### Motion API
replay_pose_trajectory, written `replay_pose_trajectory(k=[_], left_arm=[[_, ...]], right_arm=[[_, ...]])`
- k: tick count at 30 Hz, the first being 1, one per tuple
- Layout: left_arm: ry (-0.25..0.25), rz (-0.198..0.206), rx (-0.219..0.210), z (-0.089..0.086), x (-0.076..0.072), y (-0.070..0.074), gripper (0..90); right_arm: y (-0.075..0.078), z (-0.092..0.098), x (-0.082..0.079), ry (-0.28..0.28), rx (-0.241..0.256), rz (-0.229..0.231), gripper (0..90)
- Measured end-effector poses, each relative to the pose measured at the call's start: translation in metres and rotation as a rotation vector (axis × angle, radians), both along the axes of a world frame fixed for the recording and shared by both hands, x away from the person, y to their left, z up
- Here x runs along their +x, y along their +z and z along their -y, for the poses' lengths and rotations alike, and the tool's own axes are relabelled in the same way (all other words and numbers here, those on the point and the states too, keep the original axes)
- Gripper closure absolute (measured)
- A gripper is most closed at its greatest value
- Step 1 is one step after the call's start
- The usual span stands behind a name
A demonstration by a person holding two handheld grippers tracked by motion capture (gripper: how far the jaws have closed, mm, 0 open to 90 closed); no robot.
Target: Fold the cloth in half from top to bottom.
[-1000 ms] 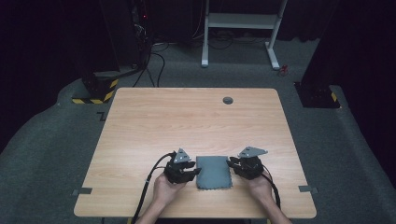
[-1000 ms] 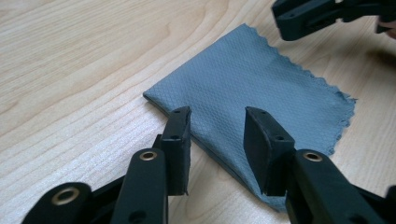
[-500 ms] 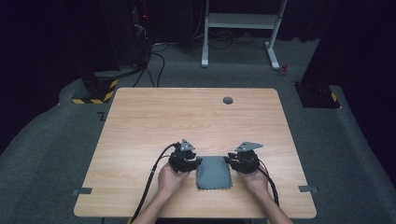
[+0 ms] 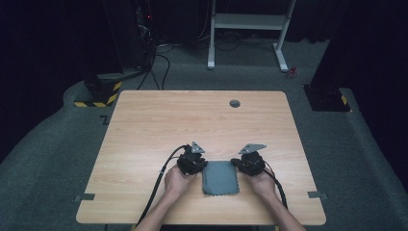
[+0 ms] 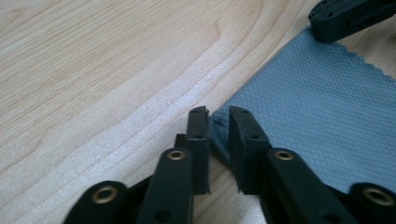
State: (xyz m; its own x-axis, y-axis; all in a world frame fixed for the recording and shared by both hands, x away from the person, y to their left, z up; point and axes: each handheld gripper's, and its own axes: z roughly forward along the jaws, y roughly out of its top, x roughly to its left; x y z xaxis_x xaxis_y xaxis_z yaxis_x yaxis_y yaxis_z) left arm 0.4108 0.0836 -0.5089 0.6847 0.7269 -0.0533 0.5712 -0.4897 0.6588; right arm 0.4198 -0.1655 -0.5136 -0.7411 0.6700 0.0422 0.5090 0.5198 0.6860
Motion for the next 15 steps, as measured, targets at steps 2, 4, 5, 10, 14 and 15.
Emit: replay_pose_trajectory(k=[2, 4, 5, 10, 14, 15], left_arm=[[-0.003, 0.003, 0.006, 0.0012, -0.0001, 0.0005, 87.0], [-0.003, 0.007, 0.01, 0.0023, -0.0006, 0.0005, 88.1], [-0.015, 0.027, 0.034, 0.0026, -0.0006, 0.0012, 88.4], [-0.031, 0.028, 0.031, 0.0027, 0.0004, 0.0021, 89.1], [-0.031, 0.034, 0.031, 0.0029, -0.0002, 0.002, 89.1], [-0.031, 0.033, 0.029, 0.0027, -0.0001, 0.0022, 89.0]], right_arm=[[0.0007, -0.0015, 0.0001, 0.007, -0.01, 0.012, 90.0], [0.0015, -0.0015, -0.0002, 0.008, -0.007, 0.021, 90.0], [0.0023, -0.0013, -0.0007, 0.005, 0.001, 0.025, 90.0], [0.0035, -0.0001, 0.001, 0.002, 0.005, 0.028, 90.0], [0.0003, -0.0007, 0.0042, 0.001, -0.001, -0.015, 85.6], [0.0005, 0.0, 0.0044, -0.009, 0.011, -0.013, 74.5]])
